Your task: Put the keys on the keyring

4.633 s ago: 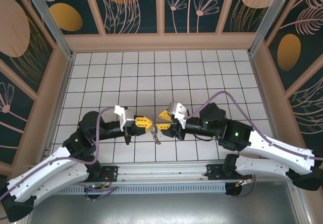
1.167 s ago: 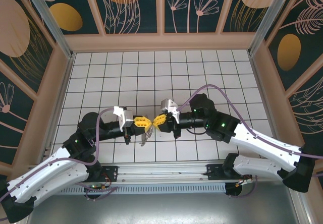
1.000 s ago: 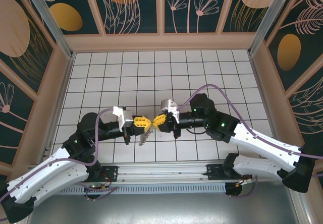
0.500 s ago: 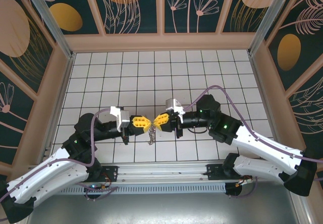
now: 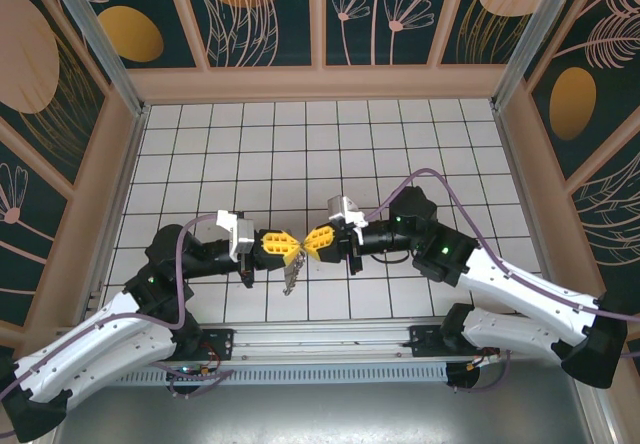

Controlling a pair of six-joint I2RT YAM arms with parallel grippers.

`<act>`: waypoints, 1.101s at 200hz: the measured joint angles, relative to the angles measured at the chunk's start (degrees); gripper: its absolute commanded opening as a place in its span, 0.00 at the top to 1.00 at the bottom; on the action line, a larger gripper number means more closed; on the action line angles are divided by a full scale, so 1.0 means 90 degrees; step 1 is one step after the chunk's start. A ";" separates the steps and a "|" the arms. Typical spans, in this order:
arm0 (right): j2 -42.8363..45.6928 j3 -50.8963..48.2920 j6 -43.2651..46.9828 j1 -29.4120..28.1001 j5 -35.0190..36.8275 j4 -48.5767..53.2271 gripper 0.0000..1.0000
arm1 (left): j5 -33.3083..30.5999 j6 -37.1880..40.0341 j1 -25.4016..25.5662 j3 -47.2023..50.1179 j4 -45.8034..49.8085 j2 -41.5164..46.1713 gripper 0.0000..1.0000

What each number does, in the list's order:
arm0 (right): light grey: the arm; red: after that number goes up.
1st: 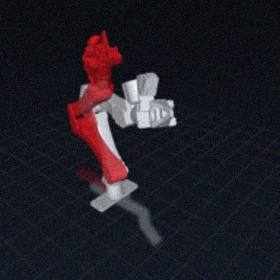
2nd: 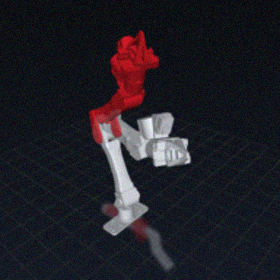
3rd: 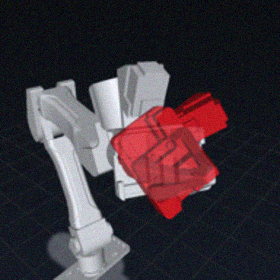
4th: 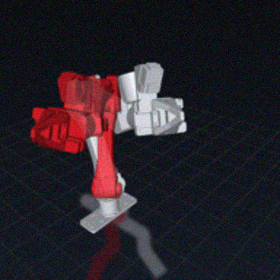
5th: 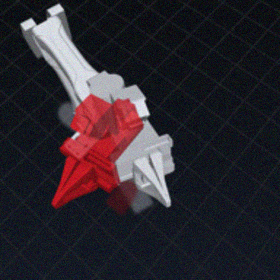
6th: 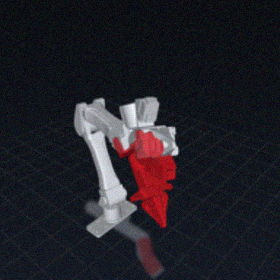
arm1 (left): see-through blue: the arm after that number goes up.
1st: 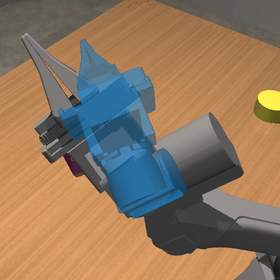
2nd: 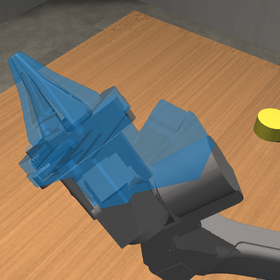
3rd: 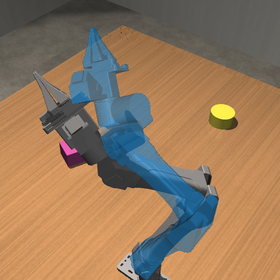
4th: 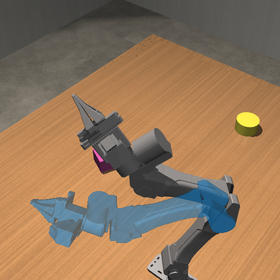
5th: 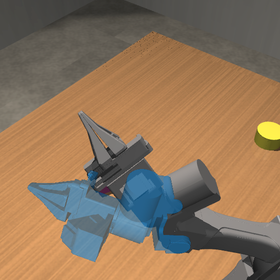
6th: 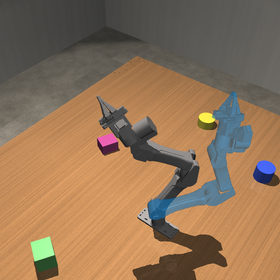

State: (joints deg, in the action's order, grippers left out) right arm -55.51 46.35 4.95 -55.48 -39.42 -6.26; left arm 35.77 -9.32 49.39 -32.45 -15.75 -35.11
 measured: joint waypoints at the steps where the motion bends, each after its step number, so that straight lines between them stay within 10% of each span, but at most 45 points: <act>1: -0.0002 0.0000 0.0000 0.0000 -0.0002 0.0000 1.00 | 0.0002 0.0000 0.0000 0.0000 -0.0005 -0.0002 1.00; 220: -0.0090 -0.0005 -0.0092 -0.0359 -0.0437 -0.0505 1.00 | 0.0478 -0.0170 0.0010 0.0034 -0.0573 -0.0029 1.00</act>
State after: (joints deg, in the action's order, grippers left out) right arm -56.31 46.30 4.12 -58.72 -43.35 -10.81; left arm 40.07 -10.85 49.47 -32.14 -20.91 -35.38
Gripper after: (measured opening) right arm 0.046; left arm 0.063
